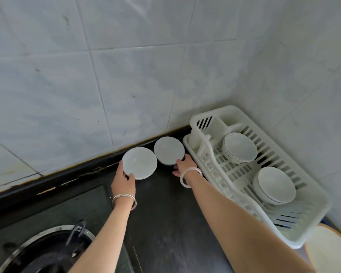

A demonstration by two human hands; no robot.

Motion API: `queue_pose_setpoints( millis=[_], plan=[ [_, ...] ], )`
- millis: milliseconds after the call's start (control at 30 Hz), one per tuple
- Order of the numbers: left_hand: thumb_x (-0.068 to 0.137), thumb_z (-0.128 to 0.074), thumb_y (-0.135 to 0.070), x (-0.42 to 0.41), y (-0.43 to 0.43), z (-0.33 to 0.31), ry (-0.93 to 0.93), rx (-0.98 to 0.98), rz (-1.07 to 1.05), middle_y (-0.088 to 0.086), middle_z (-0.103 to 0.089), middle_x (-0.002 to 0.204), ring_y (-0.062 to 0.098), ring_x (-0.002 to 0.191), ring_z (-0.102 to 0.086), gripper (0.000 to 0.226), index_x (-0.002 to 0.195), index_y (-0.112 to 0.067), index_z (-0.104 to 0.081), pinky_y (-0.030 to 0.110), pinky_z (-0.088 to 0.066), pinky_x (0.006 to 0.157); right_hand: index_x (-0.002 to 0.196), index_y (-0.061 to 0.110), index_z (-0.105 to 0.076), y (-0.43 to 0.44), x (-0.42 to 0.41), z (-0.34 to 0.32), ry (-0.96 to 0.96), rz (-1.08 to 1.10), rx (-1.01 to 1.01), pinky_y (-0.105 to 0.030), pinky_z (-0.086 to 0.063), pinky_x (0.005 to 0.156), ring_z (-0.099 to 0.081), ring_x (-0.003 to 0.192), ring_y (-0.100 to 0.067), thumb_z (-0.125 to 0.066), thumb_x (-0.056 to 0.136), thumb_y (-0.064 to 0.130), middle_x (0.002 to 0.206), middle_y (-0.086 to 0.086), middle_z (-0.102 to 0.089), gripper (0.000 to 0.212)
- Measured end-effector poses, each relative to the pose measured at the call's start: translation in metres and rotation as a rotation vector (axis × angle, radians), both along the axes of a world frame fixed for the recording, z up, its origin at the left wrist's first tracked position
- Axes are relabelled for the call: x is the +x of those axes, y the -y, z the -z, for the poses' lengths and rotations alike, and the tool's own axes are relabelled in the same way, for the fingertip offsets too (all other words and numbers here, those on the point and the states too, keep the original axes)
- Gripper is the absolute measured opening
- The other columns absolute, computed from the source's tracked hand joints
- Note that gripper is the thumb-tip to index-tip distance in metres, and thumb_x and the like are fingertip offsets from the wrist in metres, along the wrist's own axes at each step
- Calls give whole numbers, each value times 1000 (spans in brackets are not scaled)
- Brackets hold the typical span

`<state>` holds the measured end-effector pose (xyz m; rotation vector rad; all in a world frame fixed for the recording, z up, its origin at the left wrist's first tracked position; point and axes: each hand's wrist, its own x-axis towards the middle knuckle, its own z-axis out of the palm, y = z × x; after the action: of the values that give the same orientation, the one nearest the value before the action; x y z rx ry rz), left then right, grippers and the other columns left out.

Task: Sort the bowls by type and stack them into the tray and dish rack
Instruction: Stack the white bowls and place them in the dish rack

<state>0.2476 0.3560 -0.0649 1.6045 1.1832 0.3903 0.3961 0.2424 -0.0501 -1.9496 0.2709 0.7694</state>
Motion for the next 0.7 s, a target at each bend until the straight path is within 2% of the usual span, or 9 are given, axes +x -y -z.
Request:
queue_pose_setpoints(
  millis=[67, 167, 200, 300, 333, 500, 567, 633, 700],
  plan=[
    [89, -49, -4, -1, 0, 1, 69, -65, -26, 7, -53, 137, 25, 124, -52, 60, 144, -23, -31, 39, -34, 108, 137, 12, -35, -2, 2, 0, -30, 119, 118, -45, -57, 79, -62, 76, -26, -44, 91, 1, 123, -22, -54, 48],
    [89, -49, -2, -1, -1, 3, 134, -126, -26, 5, -52, 138, 22, 126, -50, 60, 144, -20, -32, 37, -32, 109, 134, 8, -41, 2, 4, -3, -8, 168, 146, -40, -58, 76, -61, 66, -23, -45, 91, -1, 133, -18, -49, 44],
    [89, -49, 0, -2, -2, 4, 152, -140, -28, 5, -51, 138, 22, 126, -50, 59, 143, -20, -35, 36, -32, 109, 134, 8, -42, 5, 2, -6, 3, 177, 160, -37, -58, 73, -62, 69, -24, -46, 91, -2, 134, -17, -49, 44],
    [88, -50, 1, -3, -5, 5, 189, -162, -27, 5, -50, 139, 22, 127, -49, 58, 141, -19, -38, 37, -33, 108, 134, 10, -43, 11, 0, -21, 58, 164, 209, -31, -58, 66, -59, 105, -37, -47, 90, -2, 135, -14, -47, 47],
    [88, -50, 1, -3, -5, 6, 202, -164, -24, 5, -50, 139, 23, 127, -49, 57, 140, -20, -39, 37, -33, 107, 135, 11, -44, 10, 0, -27, 75, 140, 223, -31, -58, 66, -57, 110, -37, -48, 89, -2, 135, -13, -47, 47],
    [91, -47, -5, -1, -3, 6, 288, -240, -89, 5, -49, 140, 23, 127, -46, 49, 138, -19, -43, 33, -32, 107, 133, 15, -46, -3, -7, -57, 154, -103, 167, -19, -54, 48, -65, 69, -12, -56, 88, 5, 121, -11, -59, 47],
    [94, -44, -10, 1, -3, 1, 406, -396, -175, 7, -50, 138, 24, 125, -48, 42, 135, -17, -47, 39, -37, 108, 131, 12, -50, -11, -14, -57, 167, -176, 123, -24, -58, 54, -67, 66, -14, -56, 88, 6, 115, -12, -64, 44],
    [95, -45, -20, 2, -5, -3, 459, -495, -255, 6, -52, 136, 24, 123, -50, 39, 133, -17, -49, 37, -41, 105, 126, 11, -54, -19, -21, -56, 174, -199, 79, -37, -61, 69, -70, 67, -19, -56, 86, 6, 103, -10, -67, 40],
    [94, -46, -26, 2, -7, -5, 483, -545, -293, 4, -54, 132, 23, 122, -51, 37, 131, -19, -52, 33, -43, 99, 121, 11, -59, -27, -27, -54, 183, -216, 26, -41, -60, 75, -71, 66, -21, -57, 85, 8, 83, -2, -67, 36]
  ],
)
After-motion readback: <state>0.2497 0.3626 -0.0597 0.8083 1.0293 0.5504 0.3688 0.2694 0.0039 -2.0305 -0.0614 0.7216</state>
